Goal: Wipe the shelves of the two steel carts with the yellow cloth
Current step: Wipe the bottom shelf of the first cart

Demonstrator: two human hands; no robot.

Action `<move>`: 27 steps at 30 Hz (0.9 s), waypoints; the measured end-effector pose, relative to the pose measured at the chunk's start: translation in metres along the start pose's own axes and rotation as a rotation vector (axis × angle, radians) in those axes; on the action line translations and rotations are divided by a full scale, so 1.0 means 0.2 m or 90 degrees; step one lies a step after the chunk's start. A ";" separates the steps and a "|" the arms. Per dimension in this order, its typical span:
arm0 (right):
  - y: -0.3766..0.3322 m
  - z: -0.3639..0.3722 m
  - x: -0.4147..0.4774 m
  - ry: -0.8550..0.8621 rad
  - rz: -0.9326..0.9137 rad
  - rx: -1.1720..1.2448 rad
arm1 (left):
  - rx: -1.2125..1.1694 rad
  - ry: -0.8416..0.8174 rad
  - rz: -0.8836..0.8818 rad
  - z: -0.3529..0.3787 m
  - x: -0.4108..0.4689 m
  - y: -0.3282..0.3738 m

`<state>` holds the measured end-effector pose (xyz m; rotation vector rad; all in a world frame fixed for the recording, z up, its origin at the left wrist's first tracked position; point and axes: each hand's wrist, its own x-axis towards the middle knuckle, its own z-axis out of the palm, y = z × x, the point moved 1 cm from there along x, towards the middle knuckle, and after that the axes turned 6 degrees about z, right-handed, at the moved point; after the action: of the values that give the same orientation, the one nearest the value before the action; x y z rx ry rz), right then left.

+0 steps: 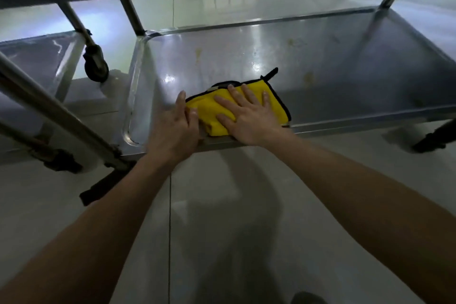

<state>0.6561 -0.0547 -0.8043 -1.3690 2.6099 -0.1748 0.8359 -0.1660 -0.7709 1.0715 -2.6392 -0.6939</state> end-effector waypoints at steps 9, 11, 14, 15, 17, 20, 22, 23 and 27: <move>0.84 -0.17 -0.02 0.014 0.360 0.049 | 0.176 -0.088 0.052 0.05 -0.06 -0.03; 0.76 -0.16 0.03 0.023 0.386 0.053 | 0.180 -0.107 0.052 0.03 -0.07 -0.02; 0.50 -0.14 0.15 0.036 0.329 0.022 | 0.197 -0.122 0.048 0.00 -0.08 -0.01; 0.38 -0.14 0.20 0.028 0.285 0.010 | 0.203 -0.119 0.048 0.00 -0.08 -0.01; 0.11 -0.12 0.29 0.003 0.176 -0.010 | 0.220 -0.112 0.048 0.00 -0.07 -0.01; -0.16 -0.08 0.33 -0.031 0.043 -0.014 | 0.237 -0.099 0.048 0.00 -0.07 -0.01; -0.13 -0.09 0.31 -0.032 0.024 0.004 | 0.244 -0.092 0.052 0.00 -0.07 -0.02; -0.07 -0.10 0.30 -0.024 0.030 0.009 | 0.245 -0.092 0.053 0.00 -0.07 -0.03; 0.37 -0.16 0.20 0.003 0.148 0.012 | 0.238 -0.084 0.060 0.00 -0.07 -0.03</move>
<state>0.5677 -0.0444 -0.7922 -1.0491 2.7356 -0.1687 0.8499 -0.1606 -0.7746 1.0080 -2.9909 -0.2648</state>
